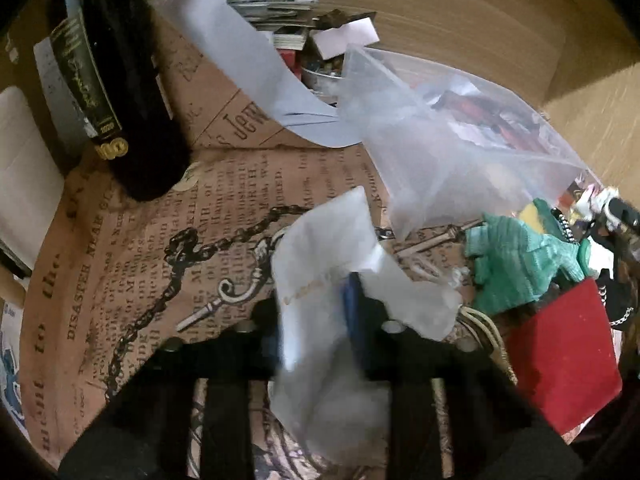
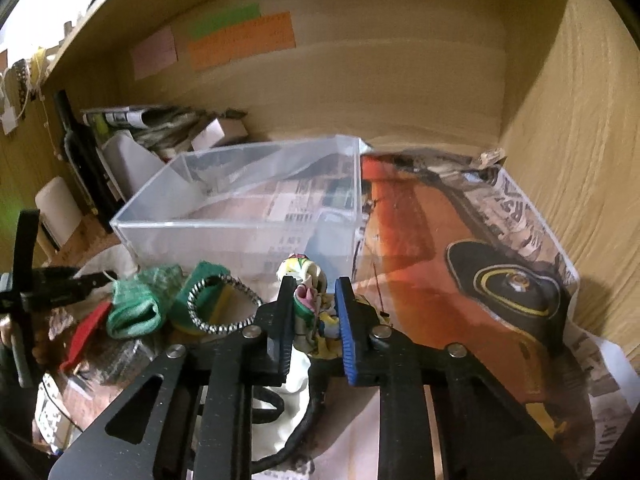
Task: Organize soft objects
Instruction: 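Carry the white pouch into the clear box with left tool while right drops floral cloth in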
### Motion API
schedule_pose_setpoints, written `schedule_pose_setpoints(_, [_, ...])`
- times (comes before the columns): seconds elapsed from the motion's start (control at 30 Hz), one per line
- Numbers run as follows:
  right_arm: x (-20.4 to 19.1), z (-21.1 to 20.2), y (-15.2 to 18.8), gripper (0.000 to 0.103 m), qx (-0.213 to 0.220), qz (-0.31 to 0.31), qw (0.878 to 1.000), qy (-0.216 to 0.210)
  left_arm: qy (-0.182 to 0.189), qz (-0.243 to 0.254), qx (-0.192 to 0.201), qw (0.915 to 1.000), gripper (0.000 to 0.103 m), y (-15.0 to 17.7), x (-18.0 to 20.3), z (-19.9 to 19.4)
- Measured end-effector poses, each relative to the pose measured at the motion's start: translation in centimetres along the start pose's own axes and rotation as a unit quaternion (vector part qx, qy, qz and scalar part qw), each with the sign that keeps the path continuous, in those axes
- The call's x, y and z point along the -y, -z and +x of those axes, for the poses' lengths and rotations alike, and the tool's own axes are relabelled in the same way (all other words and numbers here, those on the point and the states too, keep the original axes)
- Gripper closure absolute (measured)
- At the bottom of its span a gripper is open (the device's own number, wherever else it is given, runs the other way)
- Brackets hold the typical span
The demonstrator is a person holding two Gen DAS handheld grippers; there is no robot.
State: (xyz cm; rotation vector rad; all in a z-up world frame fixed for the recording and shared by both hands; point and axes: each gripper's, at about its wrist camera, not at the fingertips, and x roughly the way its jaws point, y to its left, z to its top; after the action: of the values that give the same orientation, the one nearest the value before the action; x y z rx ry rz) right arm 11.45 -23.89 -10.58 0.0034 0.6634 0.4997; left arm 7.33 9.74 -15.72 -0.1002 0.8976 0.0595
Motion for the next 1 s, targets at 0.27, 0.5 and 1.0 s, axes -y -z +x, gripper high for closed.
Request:
schedule_pose_setpoints(0.27, [-0.2, -2.0, -1.6, 0.086, 0.045, 0.002, 0.999, -0.006, -0.012, 0.000, 0.061, 0.9980, 0.091, -0.5, 0.3, -3.8])
schedule_pose_setpoints(0.5, [-0.7, -3.4, -3.9, 0.086, 0.094, 0.001, 0.995, -0.019, 0.001, 0.008, 0.140, 0.9901, 0.091, -3.5, 1.4, -8.3])
schedule_pose_setpoints(1.0, [-3.1, 0.9, -8.5, 0.086, 0.088, -0.042, 0.995, -0.026, 0.036, 0.038, 0.160, 0.9857, 0.091, -11.2, 5.4, -5.9])
